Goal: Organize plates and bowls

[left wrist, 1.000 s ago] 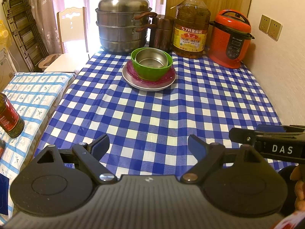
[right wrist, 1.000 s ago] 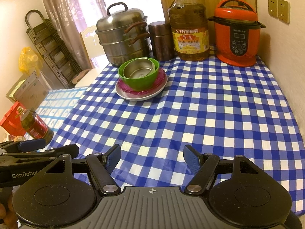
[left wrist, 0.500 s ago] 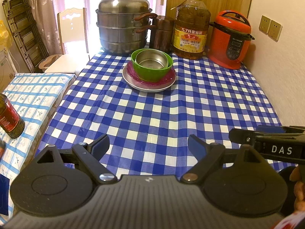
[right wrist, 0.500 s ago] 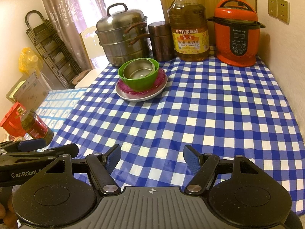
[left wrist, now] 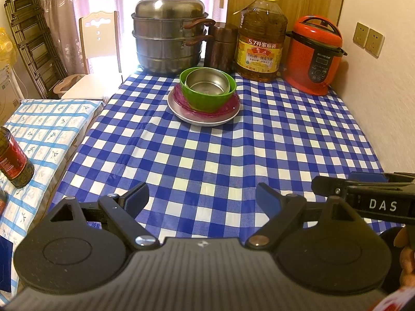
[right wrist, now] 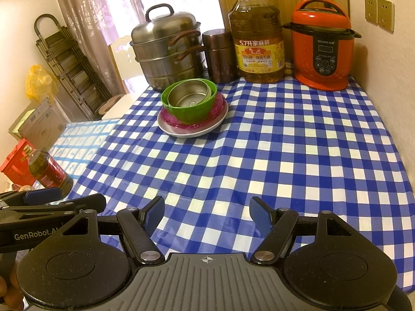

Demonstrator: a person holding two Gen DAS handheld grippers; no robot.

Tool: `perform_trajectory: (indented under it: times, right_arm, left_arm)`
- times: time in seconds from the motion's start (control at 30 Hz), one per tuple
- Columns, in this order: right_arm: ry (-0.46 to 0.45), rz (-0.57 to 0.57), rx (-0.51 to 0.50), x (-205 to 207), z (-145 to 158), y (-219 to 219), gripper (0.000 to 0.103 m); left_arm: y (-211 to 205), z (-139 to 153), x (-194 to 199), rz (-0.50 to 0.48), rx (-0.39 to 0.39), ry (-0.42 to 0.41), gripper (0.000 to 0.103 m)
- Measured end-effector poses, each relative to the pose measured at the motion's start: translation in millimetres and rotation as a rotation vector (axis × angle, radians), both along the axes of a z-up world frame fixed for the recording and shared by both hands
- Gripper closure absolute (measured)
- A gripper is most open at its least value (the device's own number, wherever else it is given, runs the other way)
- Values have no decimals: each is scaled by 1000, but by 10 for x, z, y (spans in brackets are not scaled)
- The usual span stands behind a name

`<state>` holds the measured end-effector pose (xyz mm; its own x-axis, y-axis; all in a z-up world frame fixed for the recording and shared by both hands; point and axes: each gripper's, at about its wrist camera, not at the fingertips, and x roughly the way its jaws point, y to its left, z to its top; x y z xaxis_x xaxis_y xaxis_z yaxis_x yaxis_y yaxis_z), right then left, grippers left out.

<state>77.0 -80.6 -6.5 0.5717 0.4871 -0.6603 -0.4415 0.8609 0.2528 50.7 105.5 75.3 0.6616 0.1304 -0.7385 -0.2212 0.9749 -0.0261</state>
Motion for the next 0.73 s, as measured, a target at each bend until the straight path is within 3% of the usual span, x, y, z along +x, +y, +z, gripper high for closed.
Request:
perform_trajectory:
  times: [0.73]
  right_arm:
    - [4, -4, -1, 15, -19, -23, 31]
  left_arm:
    - [-13, 16, 7, -1, -2, -19, 15]
